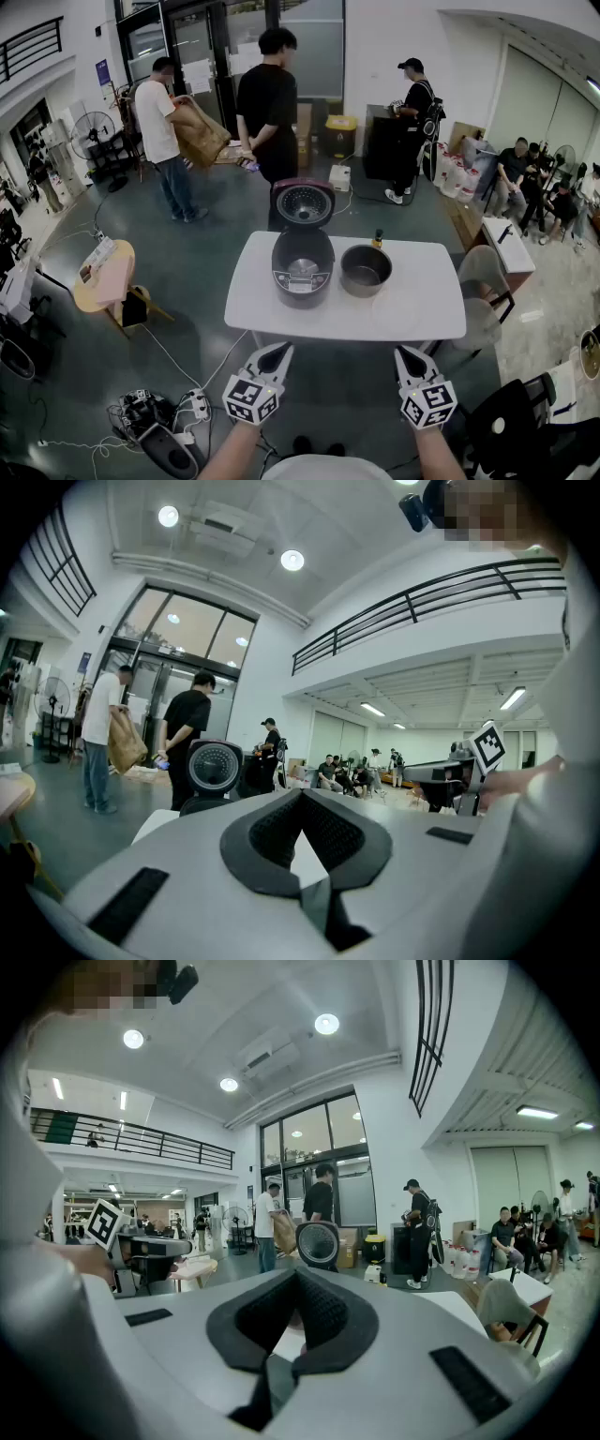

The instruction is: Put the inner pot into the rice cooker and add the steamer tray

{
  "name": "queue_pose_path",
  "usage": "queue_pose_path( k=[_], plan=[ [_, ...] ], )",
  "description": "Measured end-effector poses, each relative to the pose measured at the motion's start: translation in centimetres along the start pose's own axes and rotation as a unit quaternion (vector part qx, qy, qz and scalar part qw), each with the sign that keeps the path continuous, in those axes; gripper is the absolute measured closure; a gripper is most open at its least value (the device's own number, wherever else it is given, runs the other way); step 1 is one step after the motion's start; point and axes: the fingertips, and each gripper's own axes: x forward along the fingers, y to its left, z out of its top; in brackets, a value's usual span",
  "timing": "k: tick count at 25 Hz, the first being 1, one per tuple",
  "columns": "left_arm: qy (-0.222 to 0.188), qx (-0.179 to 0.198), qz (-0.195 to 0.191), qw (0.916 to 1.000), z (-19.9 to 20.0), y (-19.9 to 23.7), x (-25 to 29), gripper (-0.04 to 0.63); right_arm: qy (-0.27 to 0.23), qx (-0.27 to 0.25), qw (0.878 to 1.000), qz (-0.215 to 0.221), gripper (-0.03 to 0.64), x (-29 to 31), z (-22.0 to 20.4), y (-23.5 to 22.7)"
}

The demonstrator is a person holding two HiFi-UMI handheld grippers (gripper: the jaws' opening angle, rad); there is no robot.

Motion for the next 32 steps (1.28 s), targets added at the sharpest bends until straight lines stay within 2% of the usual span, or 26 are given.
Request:
queue_pose_path(
  k=[16,19,23,27,32],
  plan=[
    [0.002,-0.015,-0.01,0.9998,-0.7,0.0,-0.3,0.58,-0.004,0.021,1.0,-0.007,0.605,-0.2,-0.3,0.6],
    [0.004,-0.02,-0.013,0.9997,-1.1,-0.1,-0.2,0.557,-0.003,0.018,1.0,-0.015,0.602,-0.4,-0.6,0.4],
    [0.009,-0.021,-0.008,0.9997,-1.2,0.0,-0.2,0.526,-0.006,0.019,1.0,-0.021,0.532,-0.7,-0.3,0.3],
    [0.013,-0.024,-0.003,0.9996,-1.4,0.6,-0.5,0.464,-0.005,0.022,0.999,-0.027,0.433,-0.5,-0.3,0.6],
    [0.017,-0.03,-0.003,0.9994,-1.2,1.3,-0.7,0.375,-0.001,0.021,0.999,-0.03,0.376,-0.1,-0.3,1.0]
  ],
)
